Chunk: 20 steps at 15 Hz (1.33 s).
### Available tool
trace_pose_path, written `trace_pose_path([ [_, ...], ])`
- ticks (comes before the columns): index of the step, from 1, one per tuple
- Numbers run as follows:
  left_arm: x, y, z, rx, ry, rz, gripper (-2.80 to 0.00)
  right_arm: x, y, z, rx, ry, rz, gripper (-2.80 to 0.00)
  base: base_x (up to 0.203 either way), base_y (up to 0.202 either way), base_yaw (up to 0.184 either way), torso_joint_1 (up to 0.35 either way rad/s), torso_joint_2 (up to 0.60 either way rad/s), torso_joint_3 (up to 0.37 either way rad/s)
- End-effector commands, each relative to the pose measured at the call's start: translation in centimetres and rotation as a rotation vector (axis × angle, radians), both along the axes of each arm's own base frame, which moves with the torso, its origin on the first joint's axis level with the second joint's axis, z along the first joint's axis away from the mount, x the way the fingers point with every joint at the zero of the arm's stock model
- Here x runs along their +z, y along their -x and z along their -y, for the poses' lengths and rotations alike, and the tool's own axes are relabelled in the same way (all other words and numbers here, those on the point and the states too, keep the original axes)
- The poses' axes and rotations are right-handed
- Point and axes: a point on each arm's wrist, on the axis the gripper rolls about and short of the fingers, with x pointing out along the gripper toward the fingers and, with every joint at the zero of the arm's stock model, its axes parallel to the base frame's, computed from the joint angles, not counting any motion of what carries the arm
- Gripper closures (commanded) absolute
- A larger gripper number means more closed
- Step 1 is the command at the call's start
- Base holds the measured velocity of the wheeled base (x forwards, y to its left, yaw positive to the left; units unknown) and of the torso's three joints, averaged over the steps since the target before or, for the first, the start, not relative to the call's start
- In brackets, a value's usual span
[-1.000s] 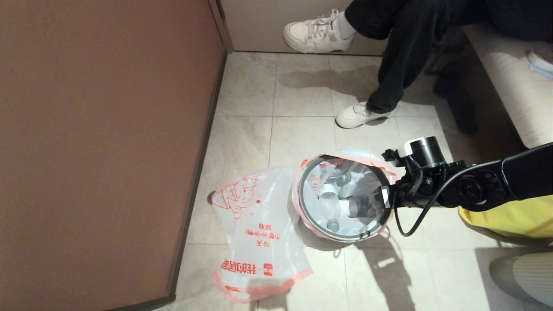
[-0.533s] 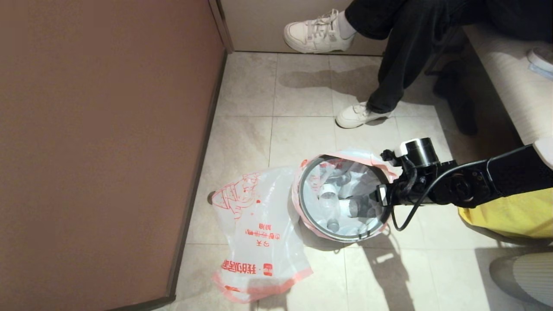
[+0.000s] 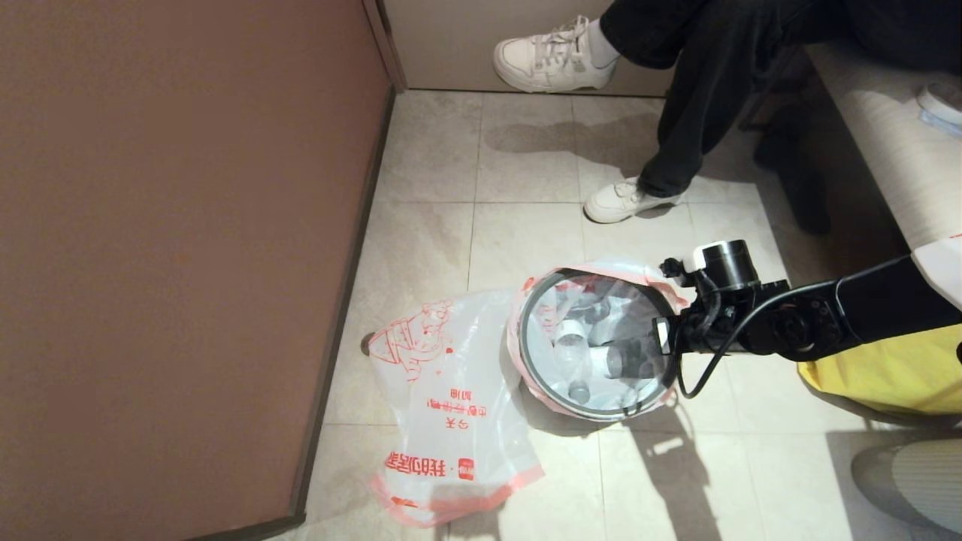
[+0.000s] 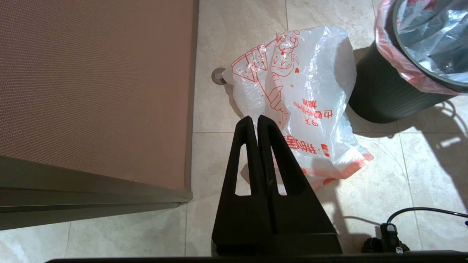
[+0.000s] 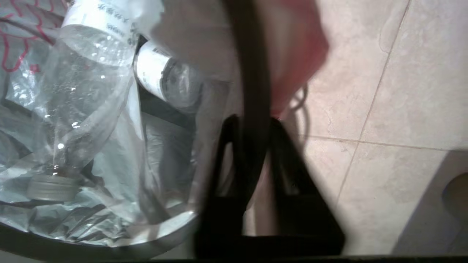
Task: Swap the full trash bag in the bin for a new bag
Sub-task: Place the trash can ring on the floor
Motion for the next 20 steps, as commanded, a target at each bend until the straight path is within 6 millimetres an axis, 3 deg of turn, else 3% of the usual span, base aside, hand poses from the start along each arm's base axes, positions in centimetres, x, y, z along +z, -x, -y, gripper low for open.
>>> trace_pose_path([
  [1,0.0,0.0,0.0,0.0,0.0,-0.002,0.0,0.4,0.2,0.0,0.001,-0.003,0.006,0.0,0.0,0.0,0.0,0.0,0.0,0.0],
  [8,0.0,0.0,0.0,0.0,0.0,-0.002,0.0,1.0,0.9,0.2,0.002,-0.005,0.01,0.0,0.0,0.0,0.0,0.0,0.0,0.0],
  [20,0.0,0.0,0.0,0.0,0.0,-0.002,0.0,5.1,3.9,-0.2,0.034,-0.019,0.039,0.0,0.0,0.0,0.0,0.0,0.0,0.0],
])
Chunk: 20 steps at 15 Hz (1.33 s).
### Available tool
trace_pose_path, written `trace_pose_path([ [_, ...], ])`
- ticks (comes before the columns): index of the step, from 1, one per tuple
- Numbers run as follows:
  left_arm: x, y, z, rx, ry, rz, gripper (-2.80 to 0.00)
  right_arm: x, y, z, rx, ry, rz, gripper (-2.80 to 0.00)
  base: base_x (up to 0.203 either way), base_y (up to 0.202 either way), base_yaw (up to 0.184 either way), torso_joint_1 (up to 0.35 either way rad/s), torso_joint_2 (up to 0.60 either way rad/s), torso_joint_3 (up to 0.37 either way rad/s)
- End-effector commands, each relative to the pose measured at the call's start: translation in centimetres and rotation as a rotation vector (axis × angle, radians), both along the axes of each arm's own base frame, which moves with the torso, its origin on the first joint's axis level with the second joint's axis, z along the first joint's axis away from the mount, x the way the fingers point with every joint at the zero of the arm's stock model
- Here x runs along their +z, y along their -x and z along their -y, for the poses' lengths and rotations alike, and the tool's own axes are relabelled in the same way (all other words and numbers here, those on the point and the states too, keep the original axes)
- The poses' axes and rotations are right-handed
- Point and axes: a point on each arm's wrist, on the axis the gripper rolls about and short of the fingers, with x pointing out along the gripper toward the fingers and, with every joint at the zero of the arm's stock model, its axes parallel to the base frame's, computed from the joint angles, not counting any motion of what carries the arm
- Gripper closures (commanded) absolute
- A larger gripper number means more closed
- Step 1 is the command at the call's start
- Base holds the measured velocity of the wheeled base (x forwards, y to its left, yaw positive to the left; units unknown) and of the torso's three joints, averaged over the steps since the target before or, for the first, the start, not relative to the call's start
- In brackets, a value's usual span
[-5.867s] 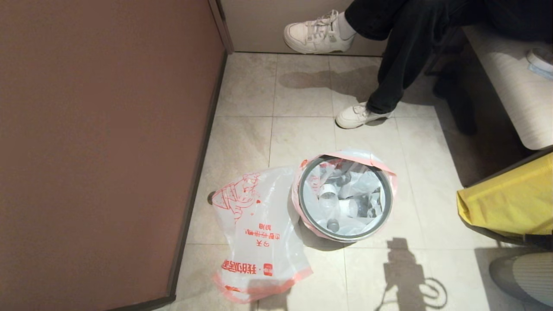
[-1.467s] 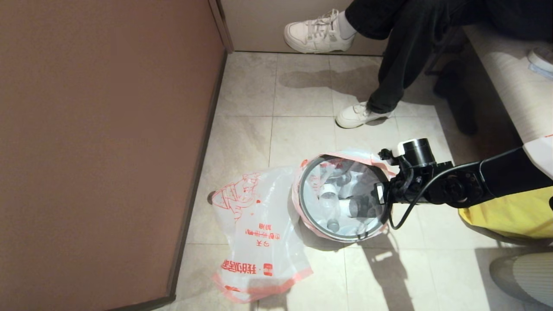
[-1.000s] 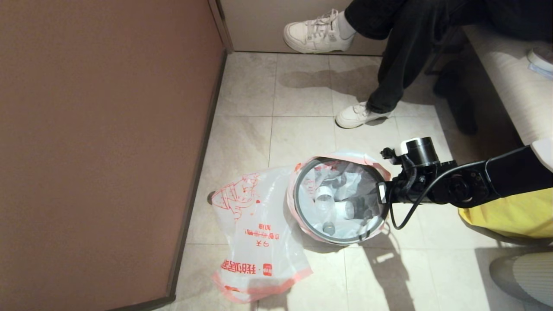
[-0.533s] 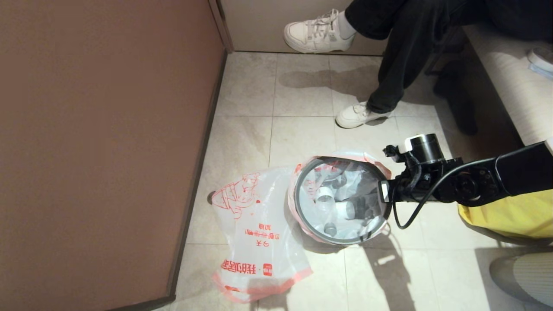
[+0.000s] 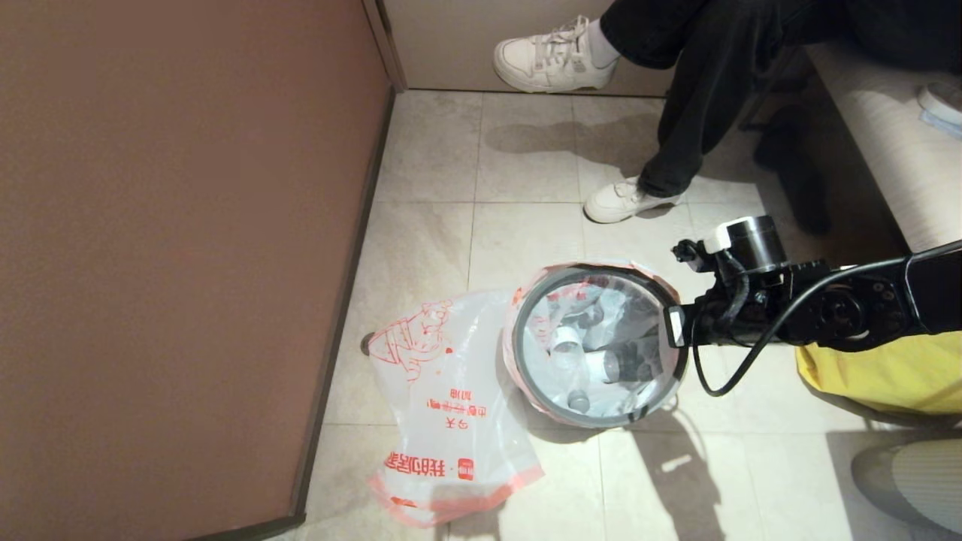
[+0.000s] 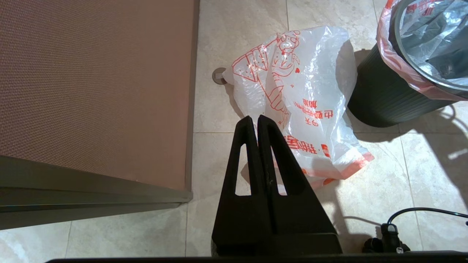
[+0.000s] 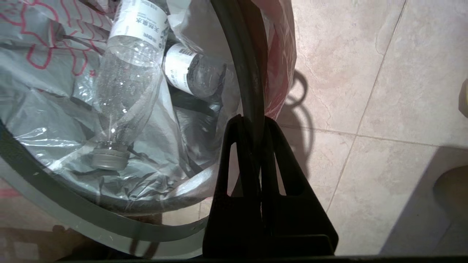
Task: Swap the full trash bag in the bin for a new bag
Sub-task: Place the trash can ring on the floor
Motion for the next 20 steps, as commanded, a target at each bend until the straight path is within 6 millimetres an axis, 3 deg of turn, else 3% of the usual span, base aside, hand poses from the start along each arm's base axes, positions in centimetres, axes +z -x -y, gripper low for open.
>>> trace_pose_path([
  [1,0.0,0.0,0.0,0.001,0.0,-0.001,0.0,1.3,0.7,-0.2,0.006,-0.01,0.034,0.0,0.0,0.0,0.0,0.0,0.0,0.0],
  [9,0.0,0.0,0.0,0.001,0.0,-0.001,0.0,2.8,1.8,0.2,-0.046,-0.077,0.066,0.0,0.0,0.0,0.0,0.0,0.0,0.0],
  [20,0.0,0.0,0.0,0.001,0.0,-0.001,0.0,0.6,1.7,0.2,-0.064,-0.057,-0.003,0.0,0.0,0.0,0.0,0.0,0.0,0.0],
])
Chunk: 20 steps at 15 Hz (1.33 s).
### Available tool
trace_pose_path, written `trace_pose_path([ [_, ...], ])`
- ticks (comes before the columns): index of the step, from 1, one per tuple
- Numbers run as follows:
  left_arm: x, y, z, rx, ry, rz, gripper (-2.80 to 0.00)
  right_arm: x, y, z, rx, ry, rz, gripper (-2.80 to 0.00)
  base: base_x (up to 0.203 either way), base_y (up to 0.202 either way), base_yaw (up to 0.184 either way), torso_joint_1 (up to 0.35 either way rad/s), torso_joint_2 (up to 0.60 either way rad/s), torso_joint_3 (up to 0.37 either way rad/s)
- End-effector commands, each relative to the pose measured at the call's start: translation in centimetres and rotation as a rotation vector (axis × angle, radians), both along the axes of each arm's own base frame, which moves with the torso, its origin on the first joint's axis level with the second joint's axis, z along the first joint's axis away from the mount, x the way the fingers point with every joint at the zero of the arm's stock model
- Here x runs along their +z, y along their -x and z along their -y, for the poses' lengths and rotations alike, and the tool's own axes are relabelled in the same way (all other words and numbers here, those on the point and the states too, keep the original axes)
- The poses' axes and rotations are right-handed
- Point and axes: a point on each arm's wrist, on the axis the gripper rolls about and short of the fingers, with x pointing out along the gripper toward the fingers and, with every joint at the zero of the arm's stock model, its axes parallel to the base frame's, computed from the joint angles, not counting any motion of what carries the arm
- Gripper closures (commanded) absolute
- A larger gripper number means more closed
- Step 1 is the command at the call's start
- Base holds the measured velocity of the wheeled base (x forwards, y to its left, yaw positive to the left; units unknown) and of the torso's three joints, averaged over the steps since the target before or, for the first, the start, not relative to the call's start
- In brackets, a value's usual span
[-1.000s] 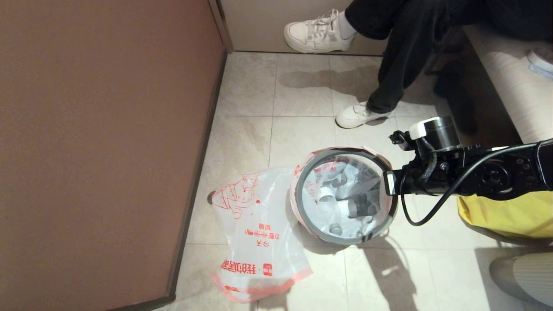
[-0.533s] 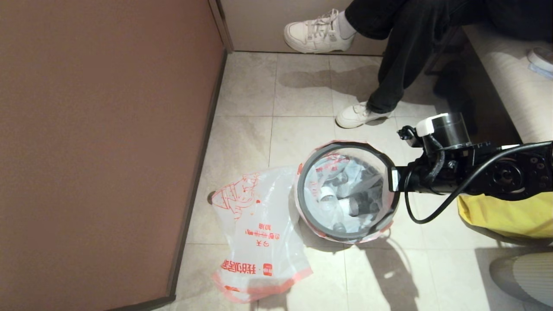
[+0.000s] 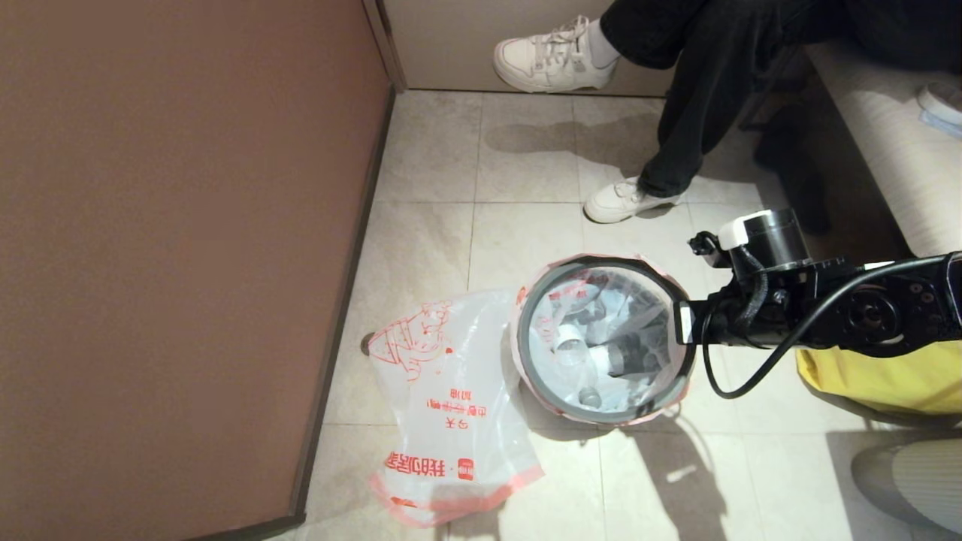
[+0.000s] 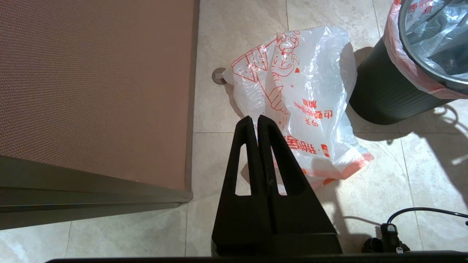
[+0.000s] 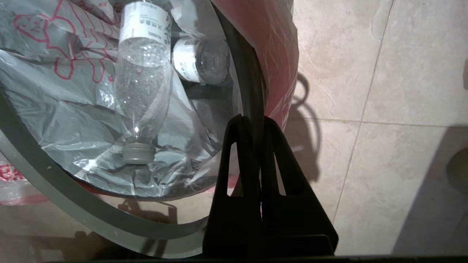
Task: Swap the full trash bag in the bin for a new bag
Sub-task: Place the trash can ring on the floor
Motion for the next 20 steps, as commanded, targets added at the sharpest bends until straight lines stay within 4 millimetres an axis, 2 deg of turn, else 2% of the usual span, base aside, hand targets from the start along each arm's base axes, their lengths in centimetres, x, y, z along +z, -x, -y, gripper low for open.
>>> trace_pose_path([
  [1,0.0,0.0,0.0,0.0,0.0,-0.001,0.0,-0.9,0.0,0.1,-0.012,0.019,-0.028,0.0,0.0,0.0,0.0,0.0,0.0,0.0],
  [4,0.0,0.0,0.0,0.0,0.0,-0.001,0.0,-2.6,-0.4,0.3,-0.046,0.051,-0.063,0.0,0.0,0.0,0.0,0.0,0.0,0.0],
  [5,0.0,0.0,0.0,0.0,0.0,-0.001,0.0,-2.6,-0.4,0.3,-0.049,0.053,-0.062,-2.8,0.0,0.0,0.0,0.0,0.0,0.0],
  [10,0.0,0.0,0.0,0.0,0.0,-0.001,0.0,-2.4,-0.4,0.3,-0.048,0.046,-0.045,-2.8,0.0,0.0,0.0,0.0,0.0,0.0],
  [15,0.0,0.0,0.0,0.0,0.0,-0.001,0.0,-4.0,0.2,0.0,-0.083,0.013,-0.106,-2.8,0.0,0.0,0.0,0.0,0.0,0.0],
  [20,0.0,0.0,0.0,0.0,0.0,-0.001,0.0,-5.3,1.8,-1.0,-0.127,-0.024,-0.186,-2.8,0.0,0.0,0.0,0.0,0.0,0.0],
])
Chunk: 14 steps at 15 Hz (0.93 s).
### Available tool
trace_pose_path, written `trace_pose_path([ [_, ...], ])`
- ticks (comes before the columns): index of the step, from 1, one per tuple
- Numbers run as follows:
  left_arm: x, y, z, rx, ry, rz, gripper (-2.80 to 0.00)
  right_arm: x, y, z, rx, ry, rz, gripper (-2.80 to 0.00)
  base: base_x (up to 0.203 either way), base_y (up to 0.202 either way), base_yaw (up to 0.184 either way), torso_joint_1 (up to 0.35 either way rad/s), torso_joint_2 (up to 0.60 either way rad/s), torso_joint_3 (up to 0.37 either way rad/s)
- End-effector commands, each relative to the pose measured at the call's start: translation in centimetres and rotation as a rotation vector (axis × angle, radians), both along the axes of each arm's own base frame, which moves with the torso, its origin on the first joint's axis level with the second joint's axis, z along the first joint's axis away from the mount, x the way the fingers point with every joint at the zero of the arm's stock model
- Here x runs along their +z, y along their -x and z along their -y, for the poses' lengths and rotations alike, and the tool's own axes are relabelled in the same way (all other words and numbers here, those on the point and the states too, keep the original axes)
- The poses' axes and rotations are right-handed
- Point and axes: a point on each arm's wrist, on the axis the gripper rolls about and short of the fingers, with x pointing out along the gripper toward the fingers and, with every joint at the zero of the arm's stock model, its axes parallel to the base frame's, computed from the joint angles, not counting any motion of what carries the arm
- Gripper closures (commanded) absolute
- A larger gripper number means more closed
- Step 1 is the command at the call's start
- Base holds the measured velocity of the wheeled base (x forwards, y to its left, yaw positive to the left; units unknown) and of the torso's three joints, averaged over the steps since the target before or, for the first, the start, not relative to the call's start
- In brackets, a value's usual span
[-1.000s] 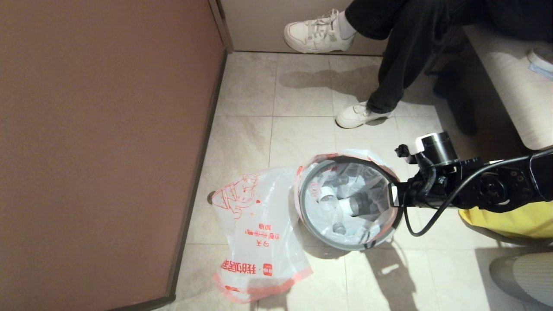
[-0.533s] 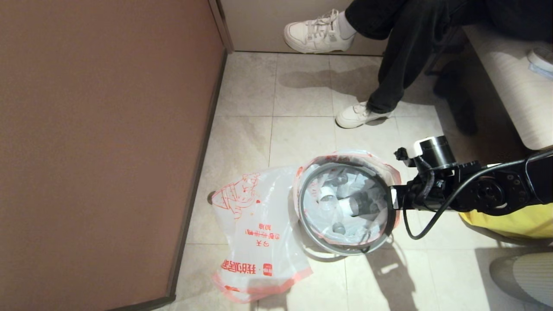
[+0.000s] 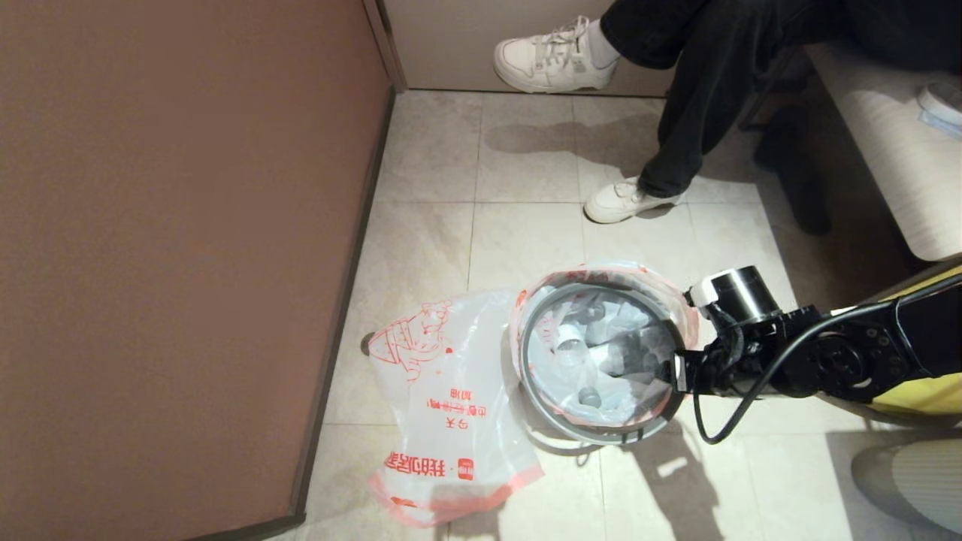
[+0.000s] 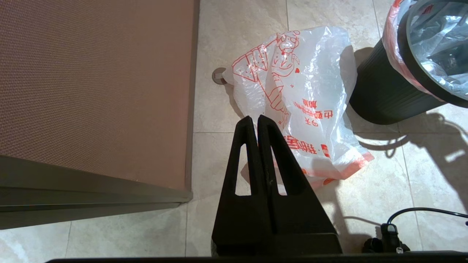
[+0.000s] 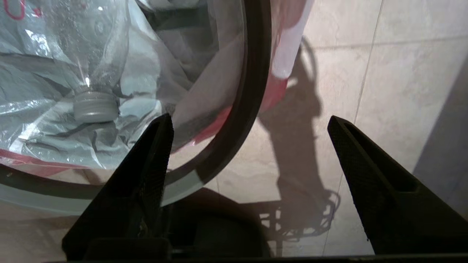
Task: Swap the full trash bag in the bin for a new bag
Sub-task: Place the trash can ring on the floor
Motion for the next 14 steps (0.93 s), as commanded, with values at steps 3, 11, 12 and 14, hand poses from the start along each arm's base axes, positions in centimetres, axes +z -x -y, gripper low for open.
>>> trace_pose_path([
  [3,0.0,0.0,0.0,0.0,0.0,-0.001,0.0,-1.1,0.3,-1.2,-0.038,-0.041,-0.049,-2.8,0.0,0.0,0.0,0.0,0.0,0.0],
  [11,0.0,0.0,0.0,0.0,0.0,-0.001,0.0,-2.5,-1.0,-1.9,-0.086,-0.079,-0.065,0.0,0.0,0.0,0.0,0.0,0.0,0.0],
  [12,0.0,0.0,0.0,0.0,0.0,-0.001,0.0,-2.3,-1.0,-2.0,-0.084,-0.081,-0.06,0.0,0.0,0.0,0.0,0.0,0.0,0.0],
  [14,0.0,0.0,0.0,0.0,0.0,-0.001,0.0,-2.4,-1.0,-2.0,-0.085,-0.08,-0.06,0.0,0.0,0.0,0.0,0.0,0.0,0.0],
])
